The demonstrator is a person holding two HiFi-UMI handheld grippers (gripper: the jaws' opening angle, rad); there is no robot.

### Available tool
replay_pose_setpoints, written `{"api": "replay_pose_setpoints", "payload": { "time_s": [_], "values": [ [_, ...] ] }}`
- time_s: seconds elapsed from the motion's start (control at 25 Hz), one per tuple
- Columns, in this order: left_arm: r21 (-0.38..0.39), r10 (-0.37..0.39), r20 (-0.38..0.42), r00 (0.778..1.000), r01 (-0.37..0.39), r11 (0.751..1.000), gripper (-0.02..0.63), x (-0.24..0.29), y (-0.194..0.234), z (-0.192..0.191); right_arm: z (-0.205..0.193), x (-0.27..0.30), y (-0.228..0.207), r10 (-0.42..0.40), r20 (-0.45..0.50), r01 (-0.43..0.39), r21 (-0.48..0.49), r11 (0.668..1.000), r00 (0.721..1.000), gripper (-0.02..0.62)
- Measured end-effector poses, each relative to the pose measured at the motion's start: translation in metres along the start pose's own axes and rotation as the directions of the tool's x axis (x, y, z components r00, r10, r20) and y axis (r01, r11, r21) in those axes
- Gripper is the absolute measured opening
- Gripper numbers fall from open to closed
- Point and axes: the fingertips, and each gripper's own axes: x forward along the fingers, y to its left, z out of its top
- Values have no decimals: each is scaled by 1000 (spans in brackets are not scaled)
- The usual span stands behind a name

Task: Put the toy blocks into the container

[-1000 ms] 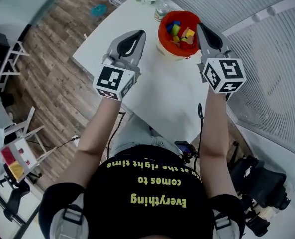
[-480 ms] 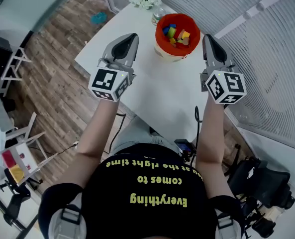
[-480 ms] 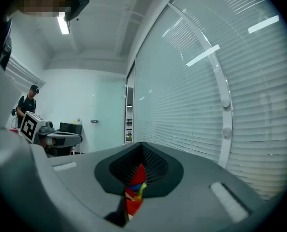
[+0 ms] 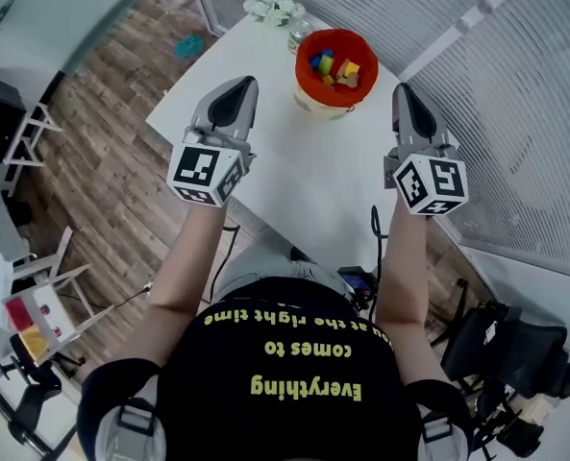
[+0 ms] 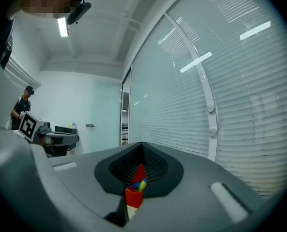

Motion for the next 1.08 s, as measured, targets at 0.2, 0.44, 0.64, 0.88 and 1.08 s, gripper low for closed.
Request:
{"api": "replay_pose_setpoints", "payload": {
  "time_s": [0.2, 0.44, 0.64, 0.88, 1.08],
  "values": [
    [3, 9, 4, 1000, -9, 1000, 0, -13, -1, 1, -4, -16, 3, -21, 10, 21, 11, 1000, 1000, 6],
    [19, 5, 6, 1000, -5, 1000, 0, -25, -8, 5, -4, -33, 4, -45, 10, 45, 15, 999, 999, 6],
    [46, -6, 18, 1000, 5, 999, 0, -25, -9, 11, -4, -39, 4, -63, 9, 63, 5, 998, 998, 6],
    [46, -15, 21, 1000, 14, 999, 0, -23, -11, 12, -2, -48, -1, -88, 13, 88, 0, 996, 996, 6],
    [48, -29, 23, 999, 28, 998, 0, -24, -18, 16, 3, -54, -2, -104, 21, 104, -4, 995, 994, 6]
  ]
}}
